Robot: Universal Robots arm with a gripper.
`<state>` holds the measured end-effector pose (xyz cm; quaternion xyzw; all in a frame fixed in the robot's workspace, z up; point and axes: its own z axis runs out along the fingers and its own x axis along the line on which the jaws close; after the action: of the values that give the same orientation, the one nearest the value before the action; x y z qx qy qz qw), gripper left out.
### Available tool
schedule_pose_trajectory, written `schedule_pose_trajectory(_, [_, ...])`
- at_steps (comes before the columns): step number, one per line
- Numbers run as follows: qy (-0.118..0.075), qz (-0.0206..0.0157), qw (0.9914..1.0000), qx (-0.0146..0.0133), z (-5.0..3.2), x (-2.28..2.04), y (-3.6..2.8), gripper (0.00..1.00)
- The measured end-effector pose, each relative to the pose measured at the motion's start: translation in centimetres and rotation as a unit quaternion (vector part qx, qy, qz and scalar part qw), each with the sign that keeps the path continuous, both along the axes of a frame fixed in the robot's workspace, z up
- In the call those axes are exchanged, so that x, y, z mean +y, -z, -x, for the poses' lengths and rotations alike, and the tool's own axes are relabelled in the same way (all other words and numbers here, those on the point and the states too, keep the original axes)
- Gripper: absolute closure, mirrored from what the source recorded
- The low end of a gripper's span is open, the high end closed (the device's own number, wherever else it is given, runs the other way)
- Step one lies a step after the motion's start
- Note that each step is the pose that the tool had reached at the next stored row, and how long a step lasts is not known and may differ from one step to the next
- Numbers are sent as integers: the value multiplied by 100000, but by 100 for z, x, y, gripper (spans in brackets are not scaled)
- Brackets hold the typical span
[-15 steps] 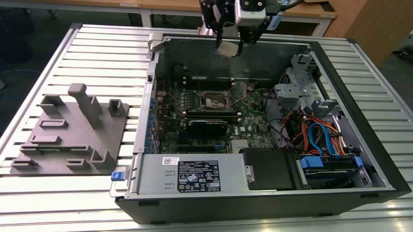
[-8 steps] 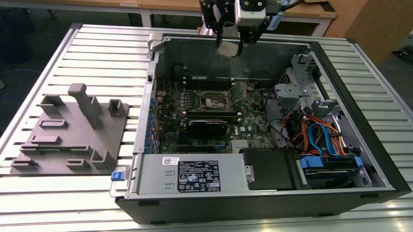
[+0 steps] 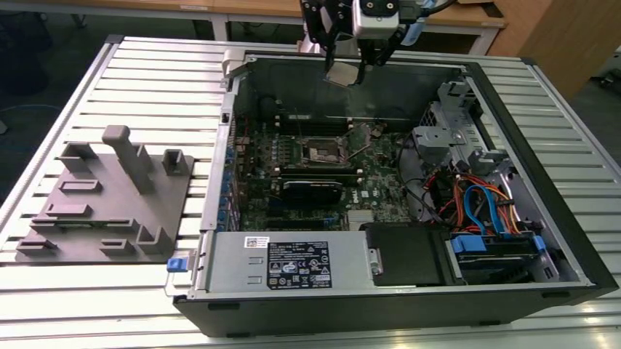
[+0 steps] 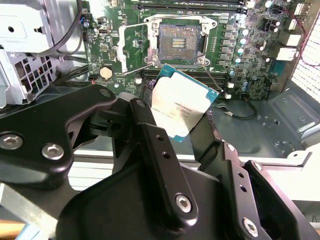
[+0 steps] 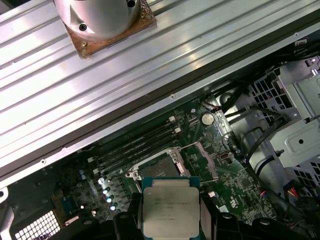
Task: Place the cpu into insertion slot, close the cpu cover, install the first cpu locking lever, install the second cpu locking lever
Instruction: 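Place the cpu into insertion slot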
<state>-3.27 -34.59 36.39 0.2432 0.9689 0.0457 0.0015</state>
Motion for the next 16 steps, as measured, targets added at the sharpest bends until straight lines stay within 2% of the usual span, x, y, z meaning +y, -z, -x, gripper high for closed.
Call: schedule_pose_trajectory(16, [3368,2,99943,-1,0,0,2,46])
